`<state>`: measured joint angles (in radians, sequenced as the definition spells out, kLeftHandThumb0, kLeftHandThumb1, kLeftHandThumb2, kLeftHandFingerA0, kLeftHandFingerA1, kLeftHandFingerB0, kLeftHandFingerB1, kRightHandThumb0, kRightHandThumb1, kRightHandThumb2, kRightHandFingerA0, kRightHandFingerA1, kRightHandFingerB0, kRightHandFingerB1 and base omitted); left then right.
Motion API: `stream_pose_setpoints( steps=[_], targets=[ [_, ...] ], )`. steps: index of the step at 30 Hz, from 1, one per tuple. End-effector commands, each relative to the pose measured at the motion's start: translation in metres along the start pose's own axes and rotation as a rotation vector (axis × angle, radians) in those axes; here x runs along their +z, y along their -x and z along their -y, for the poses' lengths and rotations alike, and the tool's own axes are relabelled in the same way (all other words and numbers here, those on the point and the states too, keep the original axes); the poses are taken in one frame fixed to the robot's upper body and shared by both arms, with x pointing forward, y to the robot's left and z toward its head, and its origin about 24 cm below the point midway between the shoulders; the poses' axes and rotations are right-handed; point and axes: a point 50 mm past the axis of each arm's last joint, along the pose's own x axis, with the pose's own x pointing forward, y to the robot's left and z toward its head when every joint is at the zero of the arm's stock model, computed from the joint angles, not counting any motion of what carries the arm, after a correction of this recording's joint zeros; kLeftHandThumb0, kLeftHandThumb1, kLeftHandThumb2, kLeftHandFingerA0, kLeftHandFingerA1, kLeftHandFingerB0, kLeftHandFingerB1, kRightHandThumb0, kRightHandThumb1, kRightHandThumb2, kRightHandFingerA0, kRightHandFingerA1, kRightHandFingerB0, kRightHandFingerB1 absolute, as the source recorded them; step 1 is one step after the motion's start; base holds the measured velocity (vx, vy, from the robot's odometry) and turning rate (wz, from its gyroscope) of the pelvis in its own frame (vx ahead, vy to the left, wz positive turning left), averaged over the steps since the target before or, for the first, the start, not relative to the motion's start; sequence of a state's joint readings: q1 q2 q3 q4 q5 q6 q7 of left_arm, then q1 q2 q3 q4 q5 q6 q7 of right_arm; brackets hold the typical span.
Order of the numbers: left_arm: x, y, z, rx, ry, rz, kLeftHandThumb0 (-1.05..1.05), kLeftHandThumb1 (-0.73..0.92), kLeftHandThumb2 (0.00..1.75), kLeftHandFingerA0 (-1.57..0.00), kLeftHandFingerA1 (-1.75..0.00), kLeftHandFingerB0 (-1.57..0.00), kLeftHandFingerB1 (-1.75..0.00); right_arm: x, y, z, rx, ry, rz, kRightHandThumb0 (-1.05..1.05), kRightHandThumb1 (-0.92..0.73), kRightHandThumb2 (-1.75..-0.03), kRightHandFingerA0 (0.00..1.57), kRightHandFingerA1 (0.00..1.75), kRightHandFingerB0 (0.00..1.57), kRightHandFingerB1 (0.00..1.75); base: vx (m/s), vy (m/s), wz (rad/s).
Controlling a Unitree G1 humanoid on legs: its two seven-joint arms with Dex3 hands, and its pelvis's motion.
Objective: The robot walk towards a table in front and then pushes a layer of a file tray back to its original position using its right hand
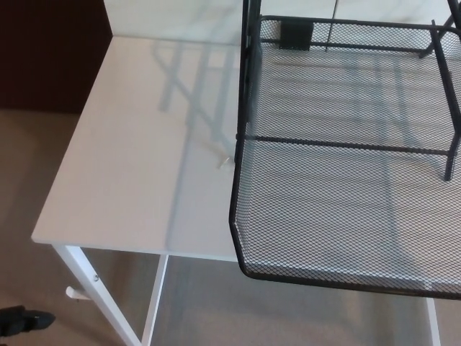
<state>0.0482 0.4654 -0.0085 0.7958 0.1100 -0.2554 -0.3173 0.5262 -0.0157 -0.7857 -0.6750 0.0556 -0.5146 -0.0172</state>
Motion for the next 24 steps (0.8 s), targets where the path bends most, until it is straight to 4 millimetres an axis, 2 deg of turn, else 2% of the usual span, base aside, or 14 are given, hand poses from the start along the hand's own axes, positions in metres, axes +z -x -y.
stream_pose_setpoints(
  steps=[1, 2, 3, 4, 6, 9, 11, 12, 13, 14, 15, 18, 19, 24],
  targets=[
    [0.0, 0.001, -0.005, 0.018, -0.024, 0.004, -0.51, 0.44, 0.73, -0.61, -0.5, -0.42, -0.45, 0.026, 0.006, -0.02, 0.181, 0.142, 0.274, -0.64, -0.63, -0.59, 0.17, 0.37, 0.16, 0.34, 0.0, 0.0, 0.0],
    [0.0, 0.001, -0.004, 0.018, -0.021, 0.005, -0.51, 0.44, 0.72, -0.61, -0.51, -0.42, -0.45, 0.033, 0.01, -0.029, 0.244, 0.116, 0.291, -0.38, -0.34, -0.93, 0.01, 0.52, 0.0, 0.5, 0.0, 0.0, 0.0],
    [-0.001, 0.002, -0.004, 0.017, -0.021, 0.004, -0.51, 0.44, 0.72, -0.61, -0.51, -0.42, -0.45, 0.038, 0.013, -0.036, 0.304, 0.097, 0.301, -0.38, -0.34, -0.93, 0.01, 0.52, 0.0, 0.5, 0.0, 0.0, 0.0],
    [0.0, 0.002, -0.004, 0.017, -0.019, 0.004, -0.51, 0.44, 0.72, -0.61, -0.51, -0.42, -0.45, 0.041, 0.016, -0.043, 0.364, 0.047, 0.293, -0.69, -0.43, -0.79, 0.05, 0.34, 0.08, 0.38, 0.0, 0.0, 0.0],
    [0.001, 0.001, -0.005, 0.018, -0.01, 0.008, -0.51, 0.44, 0.72, -0.61, -0.5, -0.42, -0.45, 0.043, 0.018, -0.052, 0.396, 0.006, 0.289, -0.68, -0.42, -0.79, 0.04, 0.3, 0.09, 0.38, 0.0, 0.0, 0.0],
    [0.004, 0.0, -0.006, 0.02, -0.016, 0.016, -0.51, 0.44, 0.72, -0.61, -0.5, -0.42, -0.45, 0.046, 0.022, -0.07, 0.471, -0.026, 0.308, -0.66, -0.49, -0.55, 0.0, 0.36, 0.14, 0.33, 0.0, 0.0, 0.0],
    [0.005, -0.001, -0.007, 0.024, -0.02, 0.021, -0.51, 0.44, 0.72, -0.61, -0.51, -0.43, -0.45, 0.046, 0.024, -0.077, 0.513, -0.013, 0.315, -0.67, -0.47, -0.55, 0.0, 0.33, 0.11, 0.32, 0.0, 0.0, 0.0],
    [0.005, -0.001, -0.007, 0.022, -0.022, 0.021, -0.51, 0.44, 0.73, -0.61, -0.5, -0.42, -0.44, 0.046, 0.026, -0.081, 0.545, 0.008, 0.308, -0.6, -0.37, -0.8, 0.0, 0.24, 0.07, 0.38, 0.0, 0.0, 0.0],
    [0.005, -0.001, -0.007, 0.022, -0.024, 0.014, -0.51, 0.44, 0.73, -0.6, -0.5, -0.41, -0.44, 0.046, 0.027, -0.087, 0.577, 0.015, 0.306, -0.7, -0.36, -0.68, 0.03, 0.26, 0.08, 0.34, 0.0, 0.0, 0.0],
    [0.006, -0.001, -0.008, 0.018, -0.025, 0.02, -0.51, 0.45, 0.72, -0.6, -0.5, -0.4, -0.44, 0.046, 0.029, -0.093, 0.64, 0.032, 0.304, -0.67, -0.42, -0.78, 0.0, 0.12, 0.12, 0.16, 0.0, 0.0, 0.0],
    [0.006, -0.001, -0.008, 0.018, -0.025, 0.022, -0.5, 0.44, 0.72, -0.6, -0.5, -0.41, -0.44, 0.046, 0.03, -0.098, 0.67, 0.04, 0.307, -0.58, -0.35, -0.78, 0.0, 0.24, 0.03, 0.25, 0.0, 0.0, 0.0],
    [0.007, -0.002, -0.008, 0.02, -0.028, 0.019, -0.5, 0.44, 0.72, -0.6, -0.5, -0.4, -0.44, 0.046, 0.033, -0.107, 0.717, 0.049, 0.31, -0.69, -0.43, -0.78, 0.0, 0.12, 0.14, 0.12, 0.0, 0.0, 0.0],
    [0.007, -0.002, -0.008, 0.019, -0.028, 0.018, -0.51, 0.44, 0.72, -0.61, -0.5, -0.41, -0.44, 0.046, 0.034, -0.111, 0.737, 0.05, 0.307, -0.63, -0.38, -0.79, 0.0, 0.25, 0.02, 0.24, 0.0, 0.0, 0.0],
    [0.007, -0.002, -0.009, 0.017, -0.033, 0.023, -0.51, 0.44, 0.72, -0.6, -0.5, -0.41, -0.44, 0.046, 0.037, -0.12, 0.765, 0.051, 0.306, -0.64, -0.38, -0.79, 0.0, 0.24, 0.02, 0.25, 0.0, 0.0, 0.0]
  ],
)
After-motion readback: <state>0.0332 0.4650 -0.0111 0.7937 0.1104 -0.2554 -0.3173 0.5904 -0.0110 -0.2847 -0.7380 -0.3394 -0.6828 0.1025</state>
